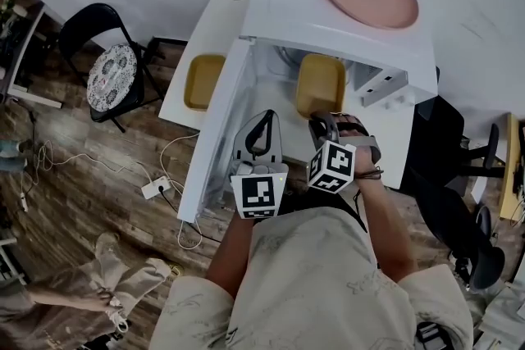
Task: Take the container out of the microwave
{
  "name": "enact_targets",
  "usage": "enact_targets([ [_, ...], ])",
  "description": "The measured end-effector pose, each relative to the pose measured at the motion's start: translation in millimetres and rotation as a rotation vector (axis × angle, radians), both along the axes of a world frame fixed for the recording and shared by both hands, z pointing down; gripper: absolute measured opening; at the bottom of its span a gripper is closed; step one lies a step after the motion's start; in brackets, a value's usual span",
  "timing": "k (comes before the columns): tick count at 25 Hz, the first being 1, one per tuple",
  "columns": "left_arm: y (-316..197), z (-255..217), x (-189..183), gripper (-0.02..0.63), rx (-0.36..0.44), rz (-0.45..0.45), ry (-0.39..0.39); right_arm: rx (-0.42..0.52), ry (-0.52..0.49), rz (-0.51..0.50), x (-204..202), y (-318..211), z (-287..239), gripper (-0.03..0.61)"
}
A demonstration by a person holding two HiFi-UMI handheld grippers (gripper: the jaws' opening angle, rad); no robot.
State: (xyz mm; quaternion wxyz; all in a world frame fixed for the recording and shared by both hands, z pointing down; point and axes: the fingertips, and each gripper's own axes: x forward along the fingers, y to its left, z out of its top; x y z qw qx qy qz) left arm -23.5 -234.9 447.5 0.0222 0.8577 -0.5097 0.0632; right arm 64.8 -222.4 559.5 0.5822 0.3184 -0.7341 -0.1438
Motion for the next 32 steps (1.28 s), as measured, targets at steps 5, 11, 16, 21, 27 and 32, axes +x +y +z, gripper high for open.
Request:
enact_targets([
  [5,1,0,4,0.006,-0.001,-0.010,-0.013,-0.007,-0.004,-0.020,2,4,2,0.054],
  [11,6,-1,10,0.006,-0.005,-0.028,-0.026,-0.021,-0.008,-0.051,6,14,2,0.054],
  [16,16,-4,15,0.006,0.000,-0.047,-0.036,-0.035,-0.013,-0.077,11,25,3,0.054],
  [21,26,-7,19,0.006,0.003,-0.076,-0.052,-0.049,-0.020,-0.107,15,38,3,0.054],
  [27,40,-10,25,0.006,0.006,-0.107,-0.068,-0.069,-0.028,-0.143,20,54,2,0.054],
  [32,51,-13,25,0.006,0.010,-0.135,-0.082,-0.088,-0.033,-0.167,23,65,2,0.054],
])
